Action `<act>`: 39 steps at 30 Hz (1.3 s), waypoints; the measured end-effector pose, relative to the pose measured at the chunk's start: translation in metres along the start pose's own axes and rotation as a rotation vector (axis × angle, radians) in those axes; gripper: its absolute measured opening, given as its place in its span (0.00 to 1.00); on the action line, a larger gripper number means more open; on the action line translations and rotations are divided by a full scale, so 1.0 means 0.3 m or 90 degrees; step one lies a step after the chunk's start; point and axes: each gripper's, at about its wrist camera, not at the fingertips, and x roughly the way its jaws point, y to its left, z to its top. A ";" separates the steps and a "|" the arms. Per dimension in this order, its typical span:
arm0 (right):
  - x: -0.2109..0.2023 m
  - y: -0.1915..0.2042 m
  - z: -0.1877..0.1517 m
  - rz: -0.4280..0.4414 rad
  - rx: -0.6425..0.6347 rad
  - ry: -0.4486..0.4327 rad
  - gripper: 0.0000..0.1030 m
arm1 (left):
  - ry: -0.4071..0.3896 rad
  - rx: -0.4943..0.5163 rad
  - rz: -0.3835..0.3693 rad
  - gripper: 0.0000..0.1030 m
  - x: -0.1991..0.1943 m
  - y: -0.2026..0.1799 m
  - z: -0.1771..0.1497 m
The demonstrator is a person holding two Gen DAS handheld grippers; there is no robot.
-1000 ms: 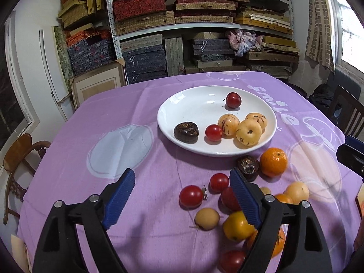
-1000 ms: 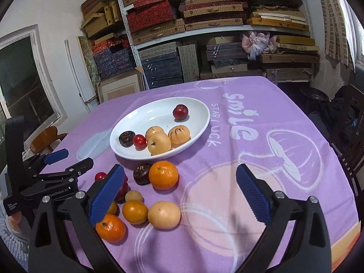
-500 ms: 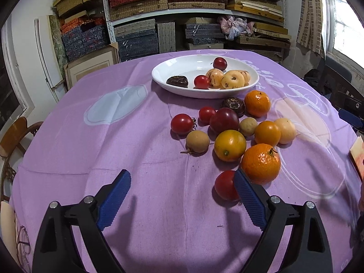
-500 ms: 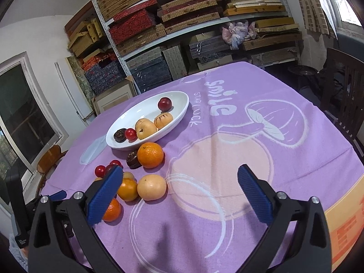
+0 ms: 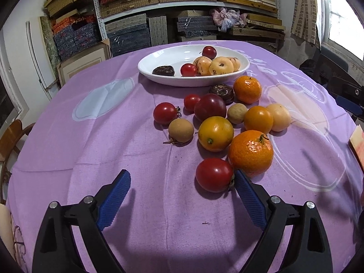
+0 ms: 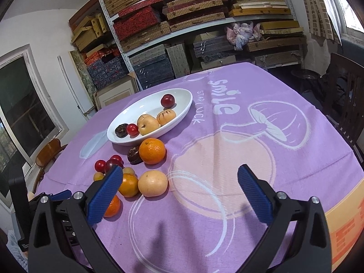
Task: Organize fruits
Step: 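Withdraw both open grippers from the plate toward the fruit cluster, then grasp another red tomato with the left gripper, then hold the tomato in the left gripper while the right grasps a pale orange round fruit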
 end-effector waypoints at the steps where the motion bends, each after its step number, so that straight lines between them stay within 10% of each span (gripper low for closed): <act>1: 0.003 -0.002 0.000 0.000 0.000 0.001 0.96 | 0.005 -0.015 0.005 0.90 0.006 0.019 0.001; 14: 0.011 0.000 -0.005 -0.002 -0.005 0.008 0.96 | 0.012 -0.084 -0.040 0.89 0.034 0.133 0.010; 27: 0.013 -0.003 -0.007 -0.001 -0.005 0.011 0.96 | 0.019 -0.050 -0.099 0.37 0.042 0.085 0.019; 39: 0.069 0.079 -0.053 0.000 -0.115 0.063 0.96 | 0.016 -0.077 -0.109 0.34 0.048 0.109 0.021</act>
